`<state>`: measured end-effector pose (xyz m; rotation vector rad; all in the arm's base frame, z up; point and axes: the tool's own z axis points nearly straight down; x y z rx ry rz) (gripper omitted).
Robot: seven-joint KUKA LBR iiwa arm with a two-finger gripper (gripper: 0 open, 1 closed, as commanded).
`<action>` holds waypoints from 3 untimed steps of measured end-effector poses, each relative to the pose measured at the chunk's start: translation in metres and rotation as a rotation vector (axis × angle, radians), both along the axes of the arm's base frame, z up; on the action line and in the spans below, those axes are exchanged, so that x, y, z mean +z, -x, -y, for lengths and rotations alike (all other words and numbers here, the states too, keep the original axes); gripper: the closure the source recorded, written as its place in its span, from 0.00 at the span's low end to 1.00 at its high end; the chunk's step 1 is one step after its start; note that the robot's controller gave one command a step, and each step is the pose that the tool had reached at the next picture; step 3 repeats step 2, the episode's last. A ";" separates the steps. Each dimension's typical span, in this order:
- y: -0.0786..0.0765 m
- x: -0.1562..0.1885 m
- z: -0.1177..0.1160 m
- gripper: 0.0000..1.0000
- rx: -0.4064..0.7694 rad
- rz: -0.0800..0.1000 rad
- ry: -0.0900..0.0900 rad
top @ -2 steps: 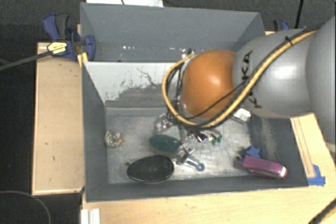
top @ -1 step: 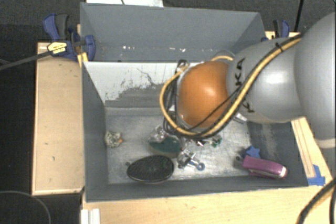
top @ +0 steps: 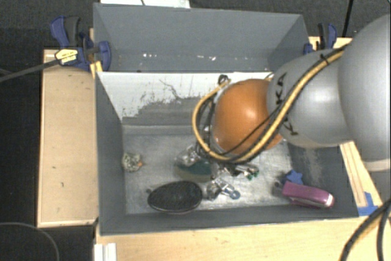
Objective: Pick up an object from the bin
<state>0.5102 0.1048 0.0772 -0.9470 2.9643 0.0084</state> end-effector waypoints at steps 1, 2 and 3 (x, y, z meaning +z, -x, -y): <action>-0.002 0.002 0.000 1.00 0.000 0.007 -0.001; 0.008 0.187 -0.026 1.00 0.468 -0.014 0.019; 0.008 0.187 -0.026 1.00 0.468 -0.014 0.019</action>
Offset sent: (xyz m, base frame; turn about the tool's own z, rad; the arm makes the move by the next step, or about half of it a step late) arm 0.0000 0.0000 0.0000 0.0000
